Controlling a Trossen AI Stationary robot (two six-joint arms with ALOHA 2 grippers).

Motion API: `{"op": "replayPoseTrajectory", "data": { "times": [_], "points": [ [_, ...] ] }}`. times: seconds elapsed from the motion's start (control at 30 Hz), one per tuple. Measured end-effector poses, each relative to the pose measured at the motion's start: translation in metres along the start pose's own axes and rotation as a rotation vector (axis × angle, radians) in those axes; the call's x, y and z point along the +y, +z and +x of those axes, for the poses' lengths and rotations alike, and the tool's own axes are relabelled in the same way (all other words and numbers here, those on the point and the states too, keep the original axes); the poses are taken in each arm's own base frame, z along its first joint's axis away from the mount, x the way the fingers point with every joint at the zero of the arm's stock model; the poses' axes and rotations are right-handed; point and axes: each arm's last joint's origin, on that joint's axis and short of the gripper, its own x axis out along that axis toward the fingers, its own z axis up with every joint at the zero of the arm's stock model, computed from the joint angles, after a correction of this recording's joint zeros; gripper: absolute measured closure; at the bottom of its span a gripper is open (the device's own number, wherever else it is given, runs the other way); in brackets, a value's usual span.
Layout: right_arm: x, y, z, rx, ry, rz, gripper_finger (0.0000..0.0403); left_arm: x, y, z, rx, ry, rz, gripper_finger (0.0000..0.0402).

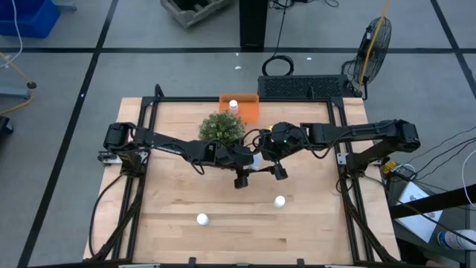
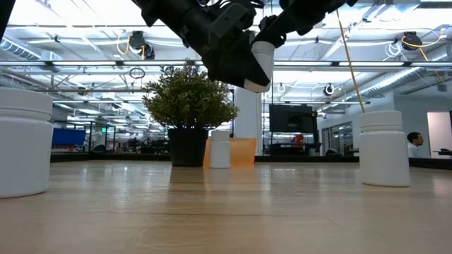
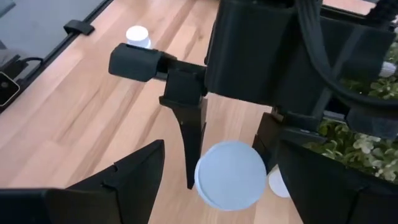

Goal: Pick and place pill bottles into a basket
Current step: Put the white pill bottle into the orange bin

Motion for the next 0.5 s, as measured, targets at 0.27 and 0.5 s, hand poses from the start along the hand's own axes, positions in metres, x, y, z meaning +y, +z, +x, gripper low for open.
{"op": "replayPoseTrajectory", "data": {
  "times": [0.27,0.5],
  "points": [
    [-0.002,-0.004,0.012,0.032,0.01,0.012,0.0106,-0.002,-0.001,0.0,0.008,-0.005,0.005,0.0217],
    [-0.003,-0.008,0.021,0.057,0.017,-0.006,0.0106,-0.002,-0.003,0.0,0.028,-0.003,0.004,0.0217]
  ]
}}
